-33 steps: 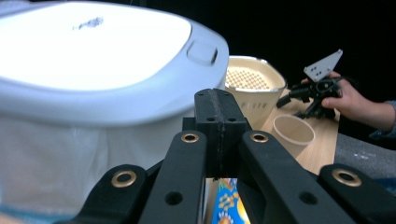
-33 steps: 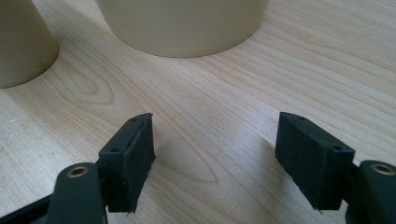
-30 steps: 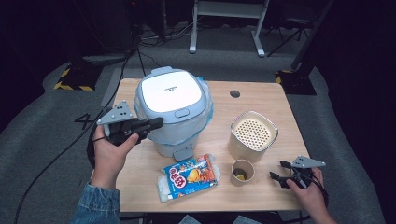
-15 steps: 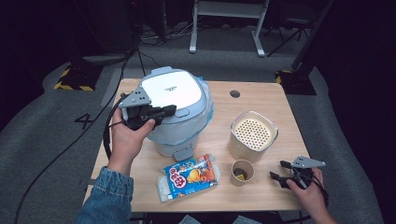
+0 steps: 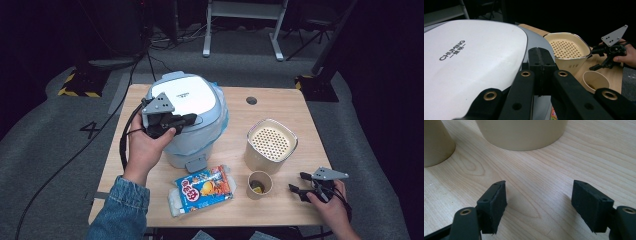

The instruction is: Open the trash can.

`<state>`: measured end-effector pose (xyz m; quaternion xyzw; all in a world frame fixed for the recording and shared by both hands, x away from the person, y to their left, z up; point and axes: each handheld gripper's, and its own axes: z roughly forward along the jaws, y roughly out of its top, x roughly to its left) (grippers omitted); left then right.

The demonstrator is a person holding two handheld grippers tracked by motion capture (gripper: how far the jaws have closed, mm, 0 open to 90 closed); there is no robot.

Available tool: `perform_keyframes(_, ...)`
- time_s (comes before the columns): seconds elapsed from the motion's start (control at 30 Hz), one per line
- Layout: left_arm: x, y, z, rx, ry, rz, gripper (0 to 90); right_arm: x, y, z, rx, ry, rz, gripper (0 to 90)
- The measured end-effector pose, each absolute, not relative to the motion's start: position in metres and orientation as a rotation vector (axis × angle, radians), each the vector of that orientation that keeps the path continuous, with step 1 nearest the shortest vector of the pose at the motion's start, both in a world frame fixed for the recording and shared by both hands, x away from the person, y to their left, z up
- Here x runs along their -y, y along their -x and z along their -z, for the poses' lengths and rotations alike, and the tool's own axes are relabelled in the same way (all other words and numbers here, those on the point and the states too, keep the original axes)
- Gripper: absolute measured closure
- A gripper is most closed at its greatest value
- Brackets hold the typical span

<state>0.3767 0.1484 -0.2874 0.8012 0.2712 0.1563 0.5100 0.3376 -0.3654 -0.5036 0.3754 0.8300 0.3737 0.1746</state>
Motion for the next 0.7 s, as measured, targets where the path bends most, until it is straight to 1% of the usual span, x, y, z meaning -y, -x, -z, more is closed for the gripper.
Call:
perform_keyframes(0.13, -0.148, -0.377, 0.286, -0.655, -1.951, -0.358, 90.0, 0.365, -0.338, 0.504, -2.352, -1.064, -1.059, 28.8)
perform_keyframes(0.43, -0.147, -0.376, 0.284, -0.658, -1.970, -0.402, 89.9, 0.365, -0.337, 0.504, -2.352, -1.066, -1.060, 28.7)
perform_keyframes(0.47, -0.147, -0.375, 0.284, -0.662, -1.963, -0.403, 86.1, 0.365, -0.337, 0.504, -2.353, -1.066, -1.059, 28.8)
perform_keyframes(0.53, -0.147, -0.373, 0.284, -0.670, -1.953, -0.417, 69.6, 0.365, -0.338, 0.504, -2.353, -1.066, -1.059, 28.8)
perform_keyframes(0.57, -0.147, -0.372, 0.284, -0.666, -1.950, -0.423, 63.5, 0.365, -0.338, 0.504, -2.352, -1.065, -1.059, 28.7)
perform_keyframes(0.63, -0.148, -0.367, 0.283, -0.655, -1.935, -0.424, 56.2, 0.365, -0.338, 0.504, -2.352, -1.066, -1.060, 28.7)
perform_keyframes(0.7, -0.149, -0.360, 0.282, -0.643, -1.924, -0.416, 52.3, 0.365, -0.338, 0.504, -2.352, -1.066, -1.060, 28.7)
